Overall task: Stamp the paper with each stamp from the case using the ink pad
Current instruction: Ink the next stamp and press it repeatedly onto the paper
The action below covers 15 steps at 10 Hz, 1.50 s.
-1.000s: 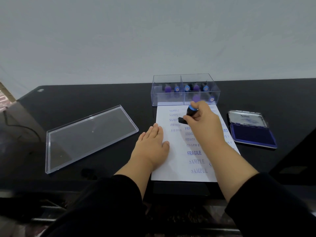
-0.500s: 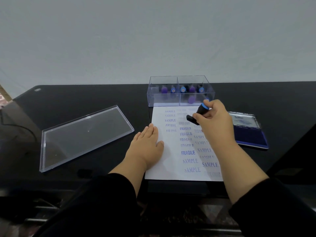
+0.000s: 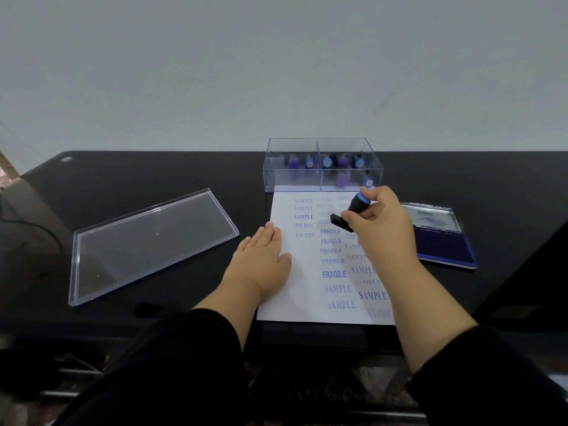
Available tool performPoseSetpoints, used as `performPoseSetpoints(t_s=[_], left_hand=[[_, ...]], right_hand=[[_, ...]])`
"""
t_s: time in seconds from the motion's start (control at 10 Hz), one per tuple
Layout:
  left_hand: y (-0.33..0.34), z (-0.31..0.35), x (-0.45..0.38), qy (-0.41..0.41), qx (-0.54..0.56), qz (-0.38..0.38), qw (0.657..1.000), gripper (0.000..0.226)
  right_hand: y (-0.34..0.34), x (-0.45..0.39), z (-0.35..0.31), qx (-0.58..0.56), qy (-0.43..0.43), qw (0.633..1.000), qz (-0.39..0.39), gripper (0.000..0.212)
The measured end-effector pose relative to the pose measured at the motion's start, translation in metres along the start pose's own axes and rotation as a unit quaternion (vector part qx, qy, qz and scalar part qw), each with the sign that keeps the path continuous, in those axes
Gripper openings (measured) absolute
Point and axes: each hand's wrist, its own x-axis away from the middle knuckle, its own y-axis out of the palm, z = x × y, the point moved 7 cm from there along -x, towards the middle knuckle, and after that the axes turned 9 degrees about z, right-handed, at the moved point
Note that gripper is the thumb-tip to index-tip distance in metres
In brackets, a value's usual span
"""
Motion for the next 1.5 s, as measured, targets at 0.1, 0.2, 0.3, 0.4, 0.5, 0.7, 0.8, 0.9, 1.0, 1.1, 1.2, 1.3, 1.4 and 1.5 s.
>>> performPoseSetpoints(t_s=[0.1,0.2,0.3,0.4,0.5,0.7,0.8,0.9,1.0,1.1,1.2,1.3,1.4,1.5], left_hand=[[0.0,0.001,-0.001,0.001,0.003,0.002,1.0,0.058],[0.0,0.001,-0.001,0.0,0.002,0.001,1.0,0.058],[0.0,0.0,0.0,0.001,0.0,0.001,1.0,0.058],[-0.001,0.001,-0.001,0.0,-0.001,0.001,1.0,0.058],[0.0,0.0,0.0,0.001,-0.002,-0.001,1.0,0.058],[0.0,0.0,-0.002,0.004,-0.004,0.0,1.0,0.059],[0.001,0.0,-0.003,0.004,-0.004,-0.007,1.0,0.06],[0.001,-0.001,-0.004,0.006,0.0,-0.007,1.0,0.061],[0.002,-0.002,-0.004,0.007,0.001,-0.004,1.0,0.062],[0.003,-0.001,-0.005,0.011,0.001,-0.001,1.0,0.062],[0.003,-0.001,-0.005,0.01,0.002,0.002,1.0,0.062],[0.003,-0.001,-0.005,0.01,0.003,0.003,1.0,0.062],[0.002,-0.001,-0.005,0.009,-0.001,0.002,1.0,0.062],[0.002,-0.001,-0.005,0.01,0.0,0.003,1.0,0.062]], right_hand=[[-0.002,-0.001,0.001,0.0,0.003,1.0,0.004,0.038],[-0.004,-0.002,0.001,0.001,0.003,1.0,0.01,0.04],[-0.006,-0.003,0.001,0.007,0.001,1.0,0.011,0.04],[-0.01,-0.003,0.002,0.015,-0.001,1.0,0.015,0.038],[-0.019,-0.006,0.0,0.037,-0.011,0.999,0.023,0.033],[-0.056,-0.016,0.006,0.112,-0.015,0.992,0.057,0.034],[-0.07,-0.016,0.013,0.171,-0.01,0.983,0.068,0.032],[-0.081,-0.016,0.018,0.227,-0.009,0.971,0.079,0.032],[-0.087,-0.016,0.019,0.274,-0.013,0.958,0.081,0.033],[-0.09,-0.014,0.021,0.3,-0.01,0.95,0.08,0.032],[-0.087,-0.012,0.026,0.319,0.002,0.945,0.066,0.032],[-0.086,-0.01,0.03,0.321,0.022,0.944,0.073,0.032],[-0.087,-0.009,0.03,0.324,0.028,0.942,0.084,0.031],[-0.087,-0.008,0.03,0.331,0.026,0.939,0.09,0.032]])
